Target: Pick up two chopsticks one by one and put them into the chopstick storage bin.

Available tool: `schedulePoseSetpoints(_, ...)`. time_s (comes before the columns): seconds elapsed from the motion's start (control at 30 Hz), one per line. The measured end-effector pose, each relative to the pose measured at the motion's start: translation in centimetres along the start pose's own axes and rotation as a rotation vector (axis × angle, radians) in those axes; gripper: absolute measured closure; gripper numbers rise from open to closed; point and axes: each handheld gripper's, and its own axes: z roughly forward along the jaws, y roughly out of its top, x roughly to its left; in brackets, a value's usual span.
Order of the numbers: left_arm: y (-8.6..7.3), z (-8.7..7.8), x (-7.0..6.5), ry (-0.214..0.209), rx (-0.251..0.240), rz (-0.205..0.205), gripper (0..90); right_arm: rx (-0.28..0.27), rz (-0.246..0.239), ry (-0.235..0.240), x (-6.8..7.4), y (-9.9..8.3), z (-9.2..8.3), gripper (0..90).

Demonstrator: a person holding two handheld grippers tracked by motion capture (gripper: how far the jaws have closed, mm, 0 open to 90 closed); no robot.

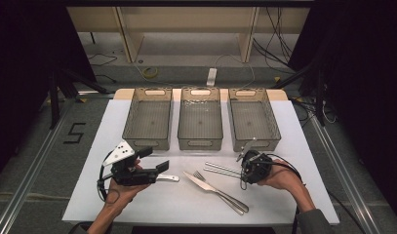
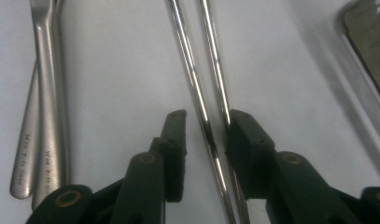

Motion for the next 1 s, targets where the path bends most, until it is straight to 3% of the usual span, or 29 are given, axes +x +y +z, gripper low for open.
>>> schedulePoseSetpoints(0.6, 0.0, 0.1, 0.0, 0.001, 0.001, -0.001, 15.5, 0.086, -0.033, 0.0, 0.1, 0.6, 1.0, 80.9)
schedulePoseSetpoints(0.9, 0.0, 0.1, 0.0, 0.001, -0.001, -0.001, 15.5, 0.147, -0.087, -0.012, 0.5, 1.5, 1.2, 84.6)
schedulePoseSetpoints(1.0, 0.1, 0.1, 0.0, 0.0, -0.002, 0.0, 15.5, 0.154, -0.125, -0.018, 0.7, 1.5, 1.2, 86.4)
